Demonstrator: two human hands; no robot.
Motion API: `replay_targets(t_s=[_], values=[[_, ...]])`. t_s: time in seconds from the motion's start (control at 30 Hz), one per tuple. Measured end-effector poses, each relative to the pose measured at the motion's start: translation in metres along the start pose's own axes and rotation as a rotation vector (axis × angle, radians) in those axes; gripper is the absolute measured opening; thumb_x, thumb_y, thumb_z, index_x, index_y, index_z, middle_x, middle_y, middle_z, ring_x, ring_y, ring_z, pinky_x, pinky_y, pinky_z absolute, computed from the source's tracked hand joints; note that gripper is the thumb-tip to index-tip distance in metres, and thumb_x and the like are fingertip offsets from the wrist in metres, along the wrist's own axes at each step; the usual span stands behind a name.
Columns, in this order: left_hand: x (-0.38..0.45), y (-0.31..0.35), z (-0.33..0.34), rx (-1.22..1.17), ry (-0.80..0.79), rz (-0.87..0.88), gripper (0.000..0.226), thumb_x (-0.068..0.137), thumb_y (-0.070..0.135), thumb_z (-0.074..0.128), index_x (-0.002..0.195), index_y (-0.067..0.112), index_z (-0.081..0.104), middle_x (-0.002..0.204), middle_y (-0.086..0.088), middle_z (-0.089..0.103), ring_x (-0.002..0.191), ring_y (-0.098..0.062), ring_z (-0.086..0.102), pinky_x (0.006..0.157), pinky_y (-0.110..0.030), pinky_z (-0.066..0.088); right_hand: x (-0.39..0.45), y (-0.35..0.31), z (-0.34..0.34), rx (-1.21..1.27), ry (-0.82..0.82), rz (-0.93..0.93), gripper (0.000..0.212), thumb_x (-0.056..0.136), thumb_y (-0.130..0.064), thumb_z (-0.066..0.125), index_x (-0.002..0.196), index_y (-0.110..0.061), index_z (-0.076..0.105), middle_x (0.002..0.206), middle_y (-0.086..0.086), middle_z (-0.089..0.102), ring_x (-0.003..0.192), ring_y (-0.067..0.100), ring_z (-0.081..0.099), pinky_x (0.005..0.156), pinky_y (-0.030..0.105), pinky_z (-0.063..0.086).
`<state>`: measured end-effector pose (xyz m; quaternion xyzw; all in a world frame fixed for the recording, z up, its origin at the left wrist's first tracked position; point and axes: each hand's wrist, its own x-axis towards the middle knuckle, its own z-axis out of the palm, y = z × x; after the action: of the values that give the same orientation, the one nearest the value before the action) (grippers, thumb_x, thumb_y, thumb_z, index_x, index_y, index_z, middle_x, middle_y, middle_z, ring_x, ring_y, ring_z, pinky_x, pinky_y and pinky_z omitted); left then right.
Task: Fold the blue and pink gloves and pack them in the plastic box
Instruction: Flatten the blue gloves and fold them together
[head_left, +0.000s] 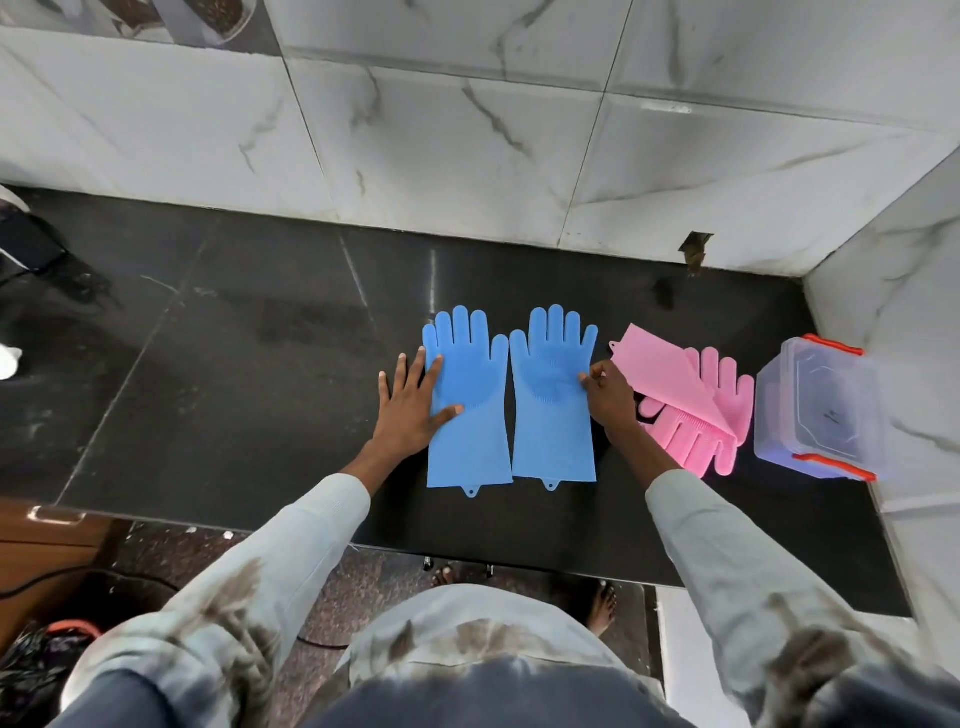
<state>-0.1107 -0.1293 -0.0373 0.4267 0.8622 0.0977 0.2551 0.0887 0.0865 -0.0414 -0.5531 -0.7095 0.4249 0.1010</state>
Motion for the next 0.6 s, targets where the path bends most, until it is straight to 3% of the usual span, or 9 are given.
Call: replay_targets(t_s=[0.23, 0.4, 0.53, 0.6], values=[[0.002, 0.001, 0.000, 0.004, -0.005, -0.015, 0.088, 0.108, 0.062, 0.042, 0.174, 0.027, -0.004, 0.182, 0.000, -0.014, 0.170, -0.032, -0.015, 0.135, -0.062, -0.007, -0.003, 0.000, -0.003, 0.002, -0.022, -0.002, 0.016, 0.109, -0.019, 0.054, 0.102, -0.007, 0.047, 0.103, 0.015, 0.057, 0.096, 0.024, 0.052, 0.087, 0.035, 0.043], [0.004, 0.002, -0.002, 0.001, -0.008, -0.023, 0.088, 0.107, 0.063, 0.043, 0.174, 0.028, -0.003, 0.182, 0.000, -0.014, 0.170, -0.033, -0.014, 0.135, -0.062, -0.006, -0.006, 0.002, -0.007, 0.040, -0.013, 0.025, 0.016, 0.109, -0.021, 0.055, 0.107, -0.006, 0.051, 0.121, 0.023, 0.064, 0.100, 0.024, 0.055, 0.097, 0.038, 0.048], [0.004, 0.004, -0.002, -0.018, 0.008, -0.024, 0.088, 0.107, 0.063, 0.045, 0.174, 0.028, 0.000, 0.182, 0.001, -0.011, 0.170, -0.033, -0.013, 0.135, -0.063, -0.007, -0.006, 0.000, -0.008, 0.027, -0.049, 0.038, 0.026, 0.108, -0.026, 0.056, 0.114, -0.001, 0.055, 0.115, 0.017, 0.062, 0.102, 0.026, 0.057, 0.095, 0.039, 0.050], [0.004, 0.004, -0.002, -0.032, 0.016, -0.025, 0.087, 0.106, 0.064, 0.046, 0.174, 0.029, 0.004, 0.183, 0.001, -0.007, 0.170, -0.033, -0.010, 0.135, -0.063, -0.006, -0.006, -0.001, -0.010, 0.025, -0.075, 0.057, 0.037, 0.108, -0.031, 0.057, 0.123, 0.003, 0.058, 0.119, 0.018, 0.064, 0.106, 0.030, 0.060, 0.102, 0.041, 0.054]])
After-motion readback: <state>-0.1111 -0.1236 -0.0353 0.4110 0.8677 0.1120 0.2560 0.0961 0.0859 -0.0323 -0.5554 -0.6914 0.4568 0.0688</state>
